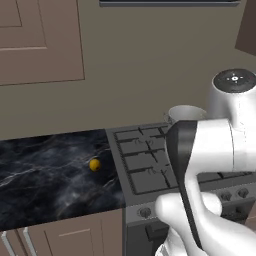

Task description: Turn on the burner for the pot on the stove. Wait thirty seconds for the pot to heat up. Then add the lemon to the pot.

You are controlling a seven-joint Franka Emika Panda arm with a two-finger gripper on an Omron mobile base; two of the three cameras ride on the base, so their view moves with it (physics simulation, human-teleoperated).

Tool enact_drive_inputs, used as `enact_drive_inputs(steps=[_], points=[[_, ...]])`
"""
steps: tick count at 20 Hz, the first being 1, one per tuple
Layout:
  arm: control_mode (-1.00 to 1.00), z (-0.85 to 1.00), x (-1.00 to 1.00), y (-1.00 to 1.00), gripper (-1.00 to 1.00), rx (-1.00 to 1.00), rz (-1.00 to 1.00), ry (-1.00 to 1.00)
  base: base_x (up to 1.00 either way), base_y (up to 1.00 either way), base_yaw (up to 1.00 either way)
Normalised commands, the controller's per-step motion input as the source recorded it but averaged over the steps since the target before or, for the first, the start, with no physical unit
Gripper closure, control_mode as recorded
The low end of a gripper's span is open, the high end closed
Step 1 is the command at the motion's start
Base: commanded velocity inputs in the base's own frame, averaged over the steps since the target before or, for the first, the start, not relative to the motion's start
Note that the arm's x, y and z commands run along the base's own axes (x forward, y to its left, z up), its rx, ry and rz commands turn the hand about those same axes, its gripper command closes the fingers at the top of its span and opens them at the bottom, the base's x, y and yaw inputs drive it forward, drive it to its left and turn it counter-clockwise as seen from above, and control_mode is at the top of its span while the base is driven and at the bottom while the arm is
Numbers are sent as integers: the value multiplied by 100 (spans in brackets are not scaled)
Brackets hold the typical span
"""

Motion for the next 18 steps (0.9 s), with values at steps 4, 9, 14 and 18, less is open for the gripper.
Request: enact_drive_inputs(steps=[4,9,14,18], points=[[-100,0,0,70,-100,43,10,-5,0,0,0],[-100,-22,0,58,-100,38,10,-16,0,0,0],[-100,-25,-2,12,-100,25,2,-19,0,0,0],[-100,0,0,0,-100,0,0,0,0,0,0]])
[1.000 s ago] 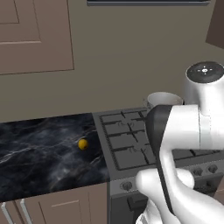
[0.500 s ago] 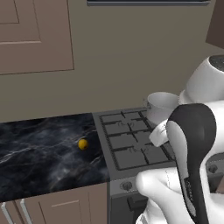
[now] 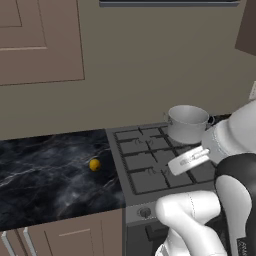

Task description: Turn on the burner for the pot on the stove. Wait thirty seconds for the pot to heat up. Then add the lemon to the pot.

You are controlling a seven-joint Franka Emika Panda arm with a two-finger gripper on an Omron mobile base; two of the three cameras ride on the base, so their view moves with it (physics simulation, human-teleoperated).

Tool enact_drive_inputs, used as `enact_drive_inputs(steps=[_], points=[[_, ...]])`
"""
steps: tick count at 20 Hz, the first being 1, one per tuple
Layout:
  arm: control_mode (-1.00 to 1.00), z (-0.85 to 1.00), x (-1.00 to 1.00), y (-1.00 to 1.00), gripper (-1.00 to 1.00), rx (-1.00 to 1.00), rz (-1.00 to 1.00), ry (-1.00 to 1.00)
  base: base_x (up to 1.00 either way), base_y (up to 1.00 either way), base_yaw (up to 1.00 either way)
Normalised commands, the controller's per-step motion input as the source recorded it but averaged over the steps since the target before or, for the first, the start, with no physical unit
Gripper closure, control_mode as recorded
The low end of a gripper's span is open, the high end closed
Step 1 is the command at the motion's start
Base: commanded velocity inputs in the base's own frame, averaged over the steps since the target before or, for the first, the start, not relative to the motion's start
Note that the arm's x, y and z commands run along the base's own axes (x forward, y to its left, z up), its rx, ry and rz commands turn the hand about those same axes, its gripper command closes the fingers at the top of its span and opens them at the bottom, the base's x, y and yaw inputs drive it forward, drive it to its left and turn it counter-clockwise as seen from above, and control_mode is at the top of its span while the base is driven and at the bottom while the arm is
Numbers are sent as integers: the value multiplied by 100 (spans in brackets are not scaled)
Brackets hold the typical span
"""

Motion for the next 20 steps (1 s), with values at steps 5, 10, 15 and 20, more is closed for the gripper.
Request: enact_drive_inputs(steps=[5,10,15,20], points=[[-100,0,32,20,-100,0,-2,0,0,0,0],[-100,-1,62,33,-100,0,-7,0,0,0,0],[-100,-4,34,17,-100,0,-4,-1,0,0,0],[-100,0,0,0,-100,0,0,0,0,0,0]])
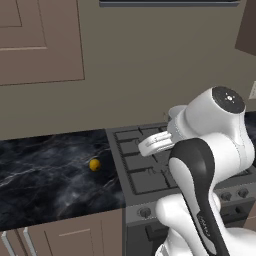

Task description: Turn on the burner for the pot on the stove. Wait thirty seconds for the pot to heat up. Then add the lemon to the pot.

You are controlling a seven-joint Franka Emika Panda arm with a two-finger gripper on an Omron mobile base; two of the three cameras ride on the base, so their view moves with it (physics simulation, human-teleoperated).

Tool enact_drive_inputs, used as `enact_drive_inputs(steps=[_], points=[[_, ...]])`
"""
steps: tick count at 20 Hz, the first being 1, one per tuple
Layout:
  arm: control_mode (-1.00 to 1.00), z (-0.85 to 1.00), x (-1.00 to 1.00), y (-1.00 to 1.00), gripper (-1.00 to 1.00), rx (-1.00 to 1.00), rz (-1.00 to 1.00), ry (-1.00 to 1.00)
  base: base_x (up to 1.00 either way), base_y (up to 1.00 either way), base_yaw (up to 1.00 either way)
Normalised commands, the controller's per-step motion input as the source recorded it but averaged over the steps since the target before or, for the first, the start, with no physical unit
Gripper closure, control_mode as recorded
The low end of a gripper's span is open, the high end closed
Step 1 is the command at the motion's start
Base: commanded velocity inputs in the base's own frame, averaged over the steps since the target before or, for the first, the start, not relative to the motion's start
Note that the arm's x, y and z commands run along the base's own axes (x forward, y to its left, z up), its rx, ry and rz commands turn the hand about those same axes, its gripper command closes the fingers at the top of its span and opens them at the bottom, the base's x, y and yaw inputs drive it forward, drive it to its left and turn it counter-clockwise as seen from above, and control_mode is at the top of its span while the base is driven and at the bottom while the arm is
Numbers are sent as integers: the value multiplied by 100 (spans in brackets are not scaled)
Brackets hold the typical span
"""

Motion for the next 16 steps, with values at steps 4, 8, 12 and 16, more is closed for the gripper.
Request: enact_drive_inputs(steps=[4,8,12,16], points=[[-100,0,0,0,-100,0,0,0,0,0,0],[-100,0,0,0,-100,0,0,0,0,0,0],[-100,0,0,0,-100,0,0,0,0,0,0],[-100,0,0,0,-100,0,0,0,0,0,0]])
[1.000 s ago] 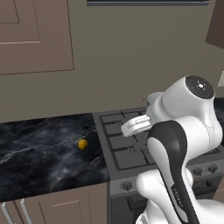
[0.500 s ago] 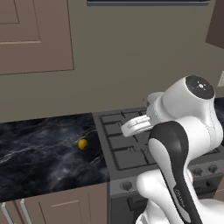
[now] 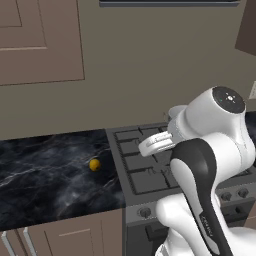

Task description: Turn on the burner for the pot on the stove. Wait thirty seconds for the pot to heat up. Then add the lemon to the pot.

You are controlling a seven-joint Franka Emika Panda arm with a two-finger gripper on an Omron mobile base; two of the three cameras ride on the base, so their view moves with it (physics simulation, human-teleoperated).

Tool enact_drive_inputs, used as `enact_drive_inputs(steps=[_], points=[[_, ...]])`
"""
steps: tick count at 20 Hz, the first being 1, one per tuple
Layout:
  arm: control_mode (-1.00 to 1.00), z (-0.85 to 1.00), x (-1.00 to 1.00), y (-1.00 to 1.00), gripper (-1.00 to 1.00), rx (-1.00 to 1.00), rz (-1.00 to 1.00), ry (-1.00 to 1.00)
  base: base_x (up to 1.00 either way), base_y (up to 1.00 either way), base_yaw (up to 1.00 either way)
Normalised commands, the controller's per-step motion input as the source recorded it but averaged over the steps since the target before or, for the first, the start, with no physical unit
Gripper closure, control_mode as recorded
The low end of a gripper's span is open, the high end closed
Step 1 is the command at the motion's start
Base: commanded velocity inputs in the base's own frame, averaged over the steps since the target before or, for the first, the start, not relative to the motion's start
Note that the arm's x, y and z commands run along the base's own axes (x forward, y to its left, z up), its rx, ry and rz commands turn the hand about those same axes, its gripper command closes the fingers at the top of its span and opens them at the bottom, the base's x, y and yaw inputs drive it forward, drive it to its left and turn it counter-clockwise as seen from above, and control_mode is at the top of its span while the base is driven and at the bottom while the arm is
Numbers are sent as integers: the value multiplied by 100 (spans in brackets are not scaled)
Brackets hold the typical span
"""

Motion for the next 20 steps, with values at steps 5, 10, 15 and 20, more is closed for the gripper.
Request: enact_drive_inputs(steps=[5,10,15,20], points=[[-100,0,0,0,-100,0,0,0,0,0,0],[-100,0,0,0,-100,0,0,0,0,0,0],[-100,0,0,0,-100,0,0,0,0,0,0],[-100,0,0,0,-100,0,0,0,0,0,0]])
